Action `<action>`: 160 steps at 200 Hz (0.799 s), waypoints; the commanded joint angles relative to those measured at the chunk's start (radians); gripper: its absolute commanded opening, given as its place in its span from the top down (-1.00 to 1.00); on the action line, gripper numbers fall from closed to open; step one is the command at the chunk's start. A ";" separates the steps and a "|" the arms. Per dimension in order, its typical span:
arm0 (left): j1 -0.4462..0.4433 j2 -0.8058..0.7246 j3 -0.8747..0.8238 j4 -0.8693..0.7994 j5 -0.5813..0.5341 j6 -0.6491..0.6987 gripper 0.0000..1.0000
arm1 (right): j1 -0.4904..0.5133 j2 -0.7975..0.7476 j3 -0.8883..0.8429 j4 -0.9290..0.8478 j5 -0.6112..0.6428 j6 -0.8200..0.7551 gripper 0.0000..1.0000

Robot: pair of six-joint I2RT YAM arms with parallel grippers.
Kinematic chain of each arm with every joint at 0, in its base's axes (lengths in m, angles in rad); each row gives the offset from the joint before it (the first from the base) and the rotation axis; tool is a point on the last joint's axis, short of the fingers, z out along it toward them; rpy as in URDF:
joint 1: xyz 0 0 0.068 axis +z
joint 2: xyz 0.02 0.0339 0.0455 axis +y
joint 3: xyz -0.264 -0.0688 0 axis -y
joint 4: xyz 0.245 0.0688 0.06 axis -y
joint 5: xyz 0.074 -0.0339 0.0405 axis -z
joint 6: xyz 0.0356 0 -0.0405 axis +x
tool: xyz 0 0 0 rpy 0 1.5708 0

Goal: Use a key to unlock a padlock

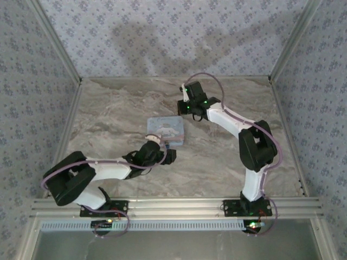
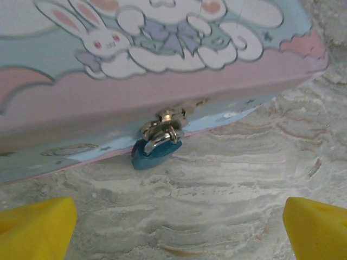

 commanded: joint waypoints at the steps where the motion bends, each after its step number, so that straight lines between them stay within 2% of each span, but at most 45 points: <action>1: -0.004 0.045 0.021 0.084 0.015 0.031 -0.96 | -0.002 0.036 0.060 -0.041 0.019 -0.024 1.00; 91: -0.004 0.211 0.072 0.259 0.049 0.122 -0.96 | 0.020 0.110 0.113 -0.060 0.024 -0.054 1.00; 160: -0.002 0.298 0.084 0.396 0.183 0.179 -0.83 | 0.030 0.126 0.079 -0.043 0.019 -0.058 1.00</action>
